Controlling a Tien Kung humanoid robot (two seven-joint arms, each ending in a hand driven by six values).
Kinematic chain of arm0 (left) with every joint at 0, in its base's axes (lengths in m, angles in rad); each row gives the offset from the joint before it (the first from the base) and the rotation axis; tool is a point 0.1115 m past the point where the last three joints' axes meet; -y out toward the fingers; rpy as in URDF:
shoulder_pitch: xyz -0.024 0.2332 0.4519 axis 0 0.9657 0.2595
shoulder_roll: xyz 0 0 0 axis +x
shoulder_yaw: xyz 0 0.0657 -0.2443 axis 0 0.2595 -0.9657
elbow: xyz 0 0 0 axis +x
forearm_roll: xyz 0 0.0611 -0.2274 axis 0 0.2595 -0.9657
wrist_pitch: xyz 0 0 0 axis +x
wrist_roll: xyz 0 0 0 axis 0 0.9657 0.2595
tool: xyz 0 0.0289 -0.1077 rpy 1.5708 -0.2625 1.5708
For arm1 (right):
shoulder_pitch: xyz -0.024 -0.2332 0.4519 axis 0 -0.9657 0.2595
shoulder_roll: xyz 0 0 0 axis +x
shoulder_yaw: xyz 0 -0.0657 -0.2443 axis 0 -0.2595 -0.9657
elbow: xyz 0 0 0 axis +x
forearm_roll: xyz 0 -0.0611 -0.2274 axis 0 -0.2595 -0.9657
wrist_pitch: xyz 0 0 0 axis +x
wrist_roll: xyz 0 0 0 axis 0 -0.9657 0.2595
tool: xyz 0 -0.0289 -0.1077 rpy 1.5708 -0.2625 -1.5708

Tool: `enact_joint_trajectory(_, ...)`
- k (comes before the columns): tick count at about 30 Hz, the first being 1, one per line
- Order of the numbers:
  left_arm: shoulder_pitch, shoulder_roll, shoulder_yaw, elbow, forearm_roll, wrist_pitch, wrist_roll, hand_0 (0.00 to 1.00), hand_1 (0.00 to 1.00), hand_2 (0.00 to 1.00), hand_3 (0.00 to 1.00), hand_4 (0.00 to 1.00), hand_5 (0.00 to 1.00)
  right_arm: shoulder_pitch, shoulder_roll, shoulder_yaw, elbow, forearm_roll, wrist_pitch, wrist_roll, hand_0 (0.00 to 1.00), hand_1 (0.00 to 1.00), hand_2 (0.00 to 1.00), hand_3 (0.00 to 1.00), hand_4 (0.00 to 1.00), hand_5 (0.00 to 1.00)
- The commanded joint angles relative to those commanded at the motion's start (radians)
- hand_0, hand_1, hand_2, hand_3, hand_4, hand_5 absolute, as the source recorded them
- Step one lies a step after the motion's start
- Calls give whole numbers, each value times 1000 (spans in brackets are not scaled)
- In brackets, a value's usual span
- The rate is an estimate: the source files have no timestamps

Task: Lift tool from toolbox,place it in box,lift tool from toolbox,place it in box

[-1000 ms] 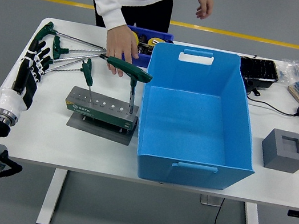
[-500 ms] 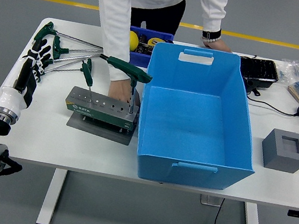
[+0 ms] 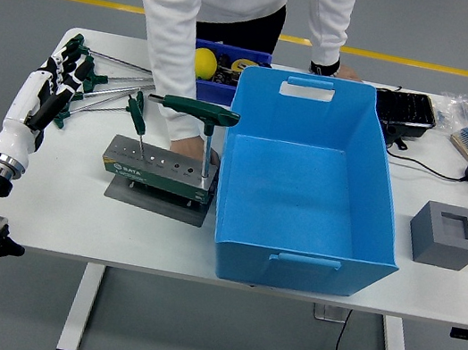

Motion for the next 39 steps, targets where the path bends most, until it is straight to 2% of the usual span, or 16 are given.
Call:
enact_joint_trajectory(1, -7, 8, 5, -10, 38, -4, 7, 998, 998, 998, 998, 998, 763, 0, 0, 0, 0, 0, 0, 0, 693, 668, 728, 553, 787, 691)
enact_joint_trajectory(2, -17, 19, 15, -23, 84, -8, 18, 998, 998, 998, 998, 998, 580, 1, -1, 0, 0, 0, 0, 0, 693, 668, 728, 553, 787, 691)
enact_joint_trajectory(7, -82, 63, 82, -82, 292, -41, 86, 998, 998, 998, 998, 998, 580, 3, -1, 2, 0, -2, -1, -1, 693, 668, 728, 553, 787, 691)
enact_joint_trajectory(8, -96, 68, 97, -94, 337, -52, 100, 998, 998, 998, 998, 998, 445, 4, -2, 2, 0, -3, -1, -1, 693, 668, 728, 553, 786, 691)
enact_joint_trajectory(12, -162, 91, 187, -146, 506, -104, 141, 998, 998, 998, 998, 998, 445, 6, -2, 4, 0, -6, -2, -2, 693, 668, 728, 553, 786, 691)
enact_joint_trajectory(15, -216, 104, 247, -150, 622, -153, 166, 998, 998, 998, 998, 998, 403, 8, -3, 4, 0, -6, -2, -1, 693, 668, 728, 552, 787, 691)
enact_joint_trajectory(19, -287, 121, 312, -132, 640, -226, 204, 998, 998, 998, 998, 998, 403, 10, -4, 4, 1, -4, -2, -1, 693, 668, 728, 552, 787, 691)
enact_joint_trajectory(23, -339, 129, 371, -118, 611, -261, 200, 998, 998, 998, 998, 998, 383, 10, -4, 5, 1, -5, -2, -2, 693, 668, 728, 552, 786, 691)
enact_joint_trajectory(25, -361, 127, 402, -108, 609, -267, 197, 998, 998, 998, 998, 998, 383, 11, -5, 7, 1, -10, -3, -4, 693, 668, 728, 552, 786, 691)
enact_joint_trajectory(26, -368, 126, 413, -103, 609, -268, 197, 998, 998, 998, 944, 998, 401, 11, -5, 8, 1, -12, -3, -5, 695, 669, 728, 552, 786, 691)
enact_joint_trajectory(31, -409, 116, 462, -63, 625, -267, 215, 998, 998, 998, 944, 998, 401, 12, -6, 11, 2, -19, -3, -7, 695, 669, 728, 552, 786, 691)
enact_joint_trajectory(32, -418, 116, 473, -55, 629, -267, 218, 957, 962, 992, 833, 998, 456, 12, -6, 11, 2, -18, -3, -6, 694, 669, 728, 552, 786, 690)
enact_joint_trajectory(37, -463, 120, 536, -12, 639, -258, 229, 957, 962, 992, 833, 998, 456, 12, -7, 12, 2, -18, -3, -7, 694, 669, 728, 552, 786, 690)
enact_joint_trajectory(38, -472, 121, 549, -2, 639, -253, 231, 850, 774, 806, 753, 998, 503, 12, -7, 13, 2, -19, -4, -7, 693, 669, 728, 552, 786, 691)
enact_joint_trajectory(39, -481, 121, 562, 7, 638, -248, 233, 850, 774, 806, 753, 998, 503, 13, -7, 13, 2, -20, -4, -7, 693, 669, 728, 552, 786, 691)
